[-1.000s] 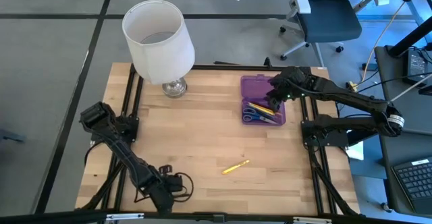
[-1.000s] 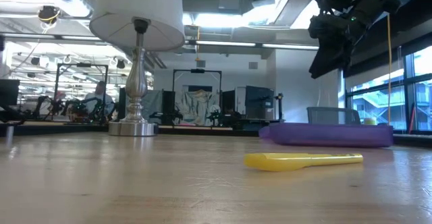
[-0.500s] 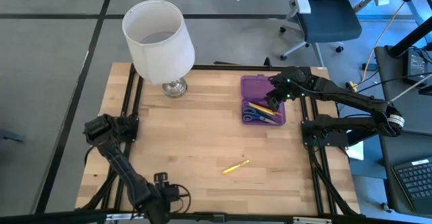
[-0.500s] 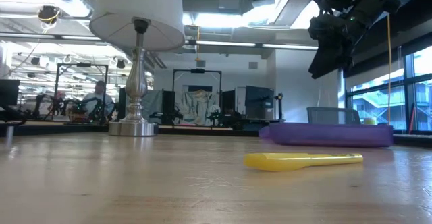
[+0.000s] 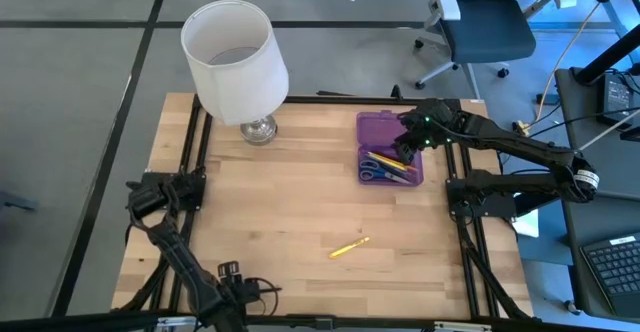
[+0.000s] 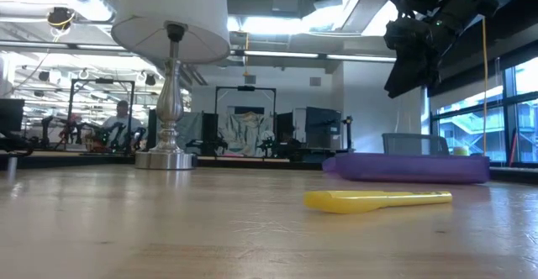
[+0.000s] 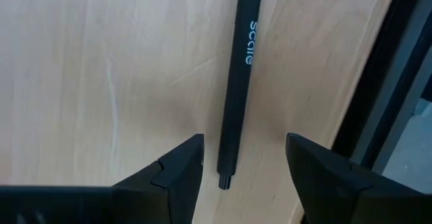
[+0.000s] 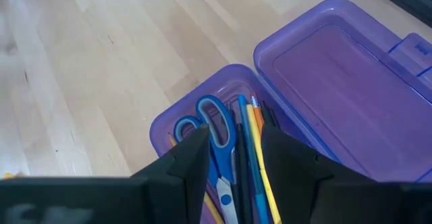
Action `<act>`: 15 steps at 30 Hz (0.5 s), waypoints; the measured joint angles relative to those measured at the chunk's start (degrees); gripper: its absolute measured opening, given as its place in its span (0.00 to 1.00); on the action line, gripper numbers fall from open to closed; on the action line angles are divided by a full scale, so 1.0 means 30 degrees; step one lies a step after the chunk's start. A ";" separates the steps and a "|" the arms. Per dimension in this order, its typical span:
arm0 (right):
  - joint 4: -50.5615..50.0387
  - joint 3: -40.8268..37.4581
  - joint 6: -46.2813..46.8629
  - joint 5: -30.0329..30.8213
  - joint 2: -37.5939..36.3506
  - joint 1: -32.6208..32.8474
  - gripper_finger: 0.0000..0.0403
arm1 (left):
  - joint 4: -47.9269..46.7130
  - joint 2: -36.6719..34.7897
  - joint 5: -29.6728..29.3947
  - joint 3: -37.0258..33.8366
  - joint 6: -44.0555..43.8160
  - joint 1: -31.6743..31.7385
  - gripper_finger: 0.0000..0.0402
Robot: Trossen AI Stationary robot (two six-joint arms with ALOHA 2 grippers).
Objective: Pick & place school supplies into a supply box
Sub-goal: Put the black pen into the purple supply box
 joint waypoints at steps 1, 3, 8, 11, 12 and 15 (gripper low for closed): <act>0.0007 0.0000 -0.0002 0.0000 0.0000 0.0000 0.35 | 0.0010 0.0000 -0.0003 0.0000 0.0012 -0.0023 0.50; 0.0002 0.0000 -0.0004 -0.0007 0.0000 0.0000 0.35 | 0.0033 0.0000 -0.0003 0.0000 0.0200 -0.0055 0.50; 0.0007 0.0000 -0.0029 -0.0015 0.0000 0.0000 0.35 | 0.0350 0.0000 -0.0006 -0.0015 0.0495 -0.0055 0.49; 0.0004 0.0000 -0.0036 -0.0025 0.0000 0.0000 0.35 | 0.0637 0.0000 -0.0013 -0.0015 0.0503 -0.0055 0.49; 0.0001 0.0000 -0.0036 -0.0029 0.0000 0.0000 0.35 | 0.0772 0.0000 -0.0013 -0.0015 0.0499 -0.0055 0.49; 0.0000 0.0000 -0.0021 -0.0030 0.0000 0.0000 0.35 | 0.0942 0.0000 -0.0103 -0.0015 0.0509 -0.0055 0.49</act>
